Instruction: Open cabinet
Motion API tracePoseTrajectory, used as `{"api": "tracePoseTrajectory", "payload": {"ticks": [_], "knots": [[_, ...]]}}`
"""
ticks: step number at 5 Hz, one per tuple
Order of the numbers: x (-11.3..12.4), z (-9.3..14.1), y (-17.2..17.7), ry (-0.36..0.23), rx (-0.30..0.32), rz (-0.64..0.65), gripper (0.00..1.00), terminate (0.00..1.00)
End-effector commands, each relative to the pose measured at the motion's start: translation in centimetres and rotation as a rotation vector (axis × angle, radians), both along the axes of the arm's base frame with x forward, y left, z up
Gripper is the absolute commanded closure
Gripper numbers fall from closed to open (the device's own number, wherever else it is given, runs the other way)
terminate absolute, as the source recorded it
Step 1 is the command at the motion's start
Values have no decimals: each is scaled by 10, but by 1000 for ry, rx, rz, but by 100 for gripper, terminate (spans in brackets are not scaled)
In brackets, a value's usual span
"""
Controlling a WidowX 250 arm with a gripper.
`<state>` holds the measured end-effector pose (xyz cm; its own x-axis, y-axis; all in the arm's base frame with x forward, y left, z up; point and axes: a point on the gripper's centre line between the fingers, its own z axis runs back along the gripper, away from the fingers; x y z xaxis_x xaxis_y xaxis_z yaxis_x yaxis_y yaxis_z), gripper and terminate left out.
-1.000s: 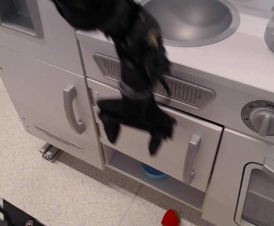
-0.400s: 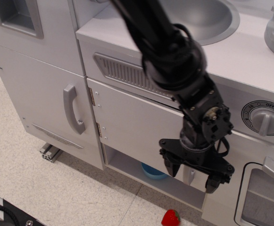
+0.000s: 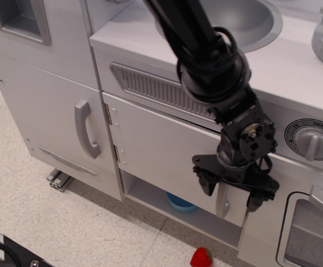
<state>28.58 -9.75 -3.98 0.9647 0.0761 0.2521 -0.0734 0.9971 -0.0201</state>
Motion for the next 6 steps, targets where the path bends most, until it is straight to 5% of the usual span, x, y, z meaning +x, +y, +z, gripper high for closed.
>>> {"api": "tracePoseTrajectory", "payload": {"ticks": [1,3,5,6], "knots": [[10,8,1,-35,-24,-4,100,0],[0,8,3,-31,-22,-30,100,0],[-41,15,29,13,-7,-94,100,0],[-56,30,45,41,2,-135,0,0]]}}
